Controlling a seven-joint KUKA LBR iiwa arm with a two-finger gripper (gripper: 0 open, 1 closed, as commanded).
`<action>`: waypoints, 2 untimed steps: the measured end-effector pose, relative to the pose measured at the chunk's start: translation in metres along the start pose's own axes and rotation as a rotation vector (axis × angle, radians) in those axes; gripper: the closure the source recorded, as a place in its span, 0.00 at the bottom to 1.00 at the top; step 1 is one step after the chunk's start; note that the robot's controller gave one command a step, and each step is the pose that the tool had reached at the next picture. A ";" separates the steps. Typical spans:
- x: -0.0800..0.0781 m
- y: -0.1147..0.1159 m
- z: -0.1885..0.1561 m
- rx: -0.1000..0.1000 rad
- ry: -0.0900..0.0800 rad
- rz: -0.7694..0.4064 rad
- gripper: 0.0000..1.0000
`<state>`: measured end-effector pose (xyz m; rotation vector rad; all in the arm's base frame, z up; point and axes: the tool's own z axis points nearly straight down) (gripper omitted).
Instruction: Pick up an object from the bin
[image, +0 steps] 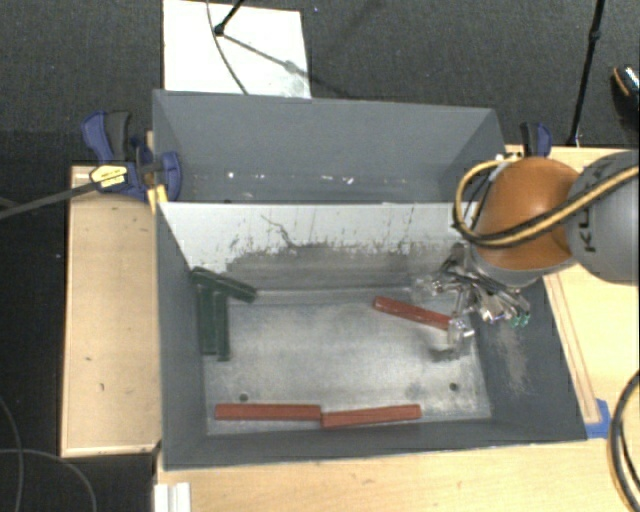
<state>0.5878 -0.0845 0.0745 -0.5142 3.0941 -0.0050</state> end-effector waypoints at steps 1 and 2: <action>-0.001 0.003 0.000 -0.004 0.000 0.001 1.00; 0.039 0.013 -0.142 0.001 -0.005 -0.075 1.00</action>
Offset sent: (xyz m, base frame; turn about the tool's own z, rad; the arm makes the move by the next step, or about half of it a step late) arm 0.0000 0.0000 0.0000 0.0000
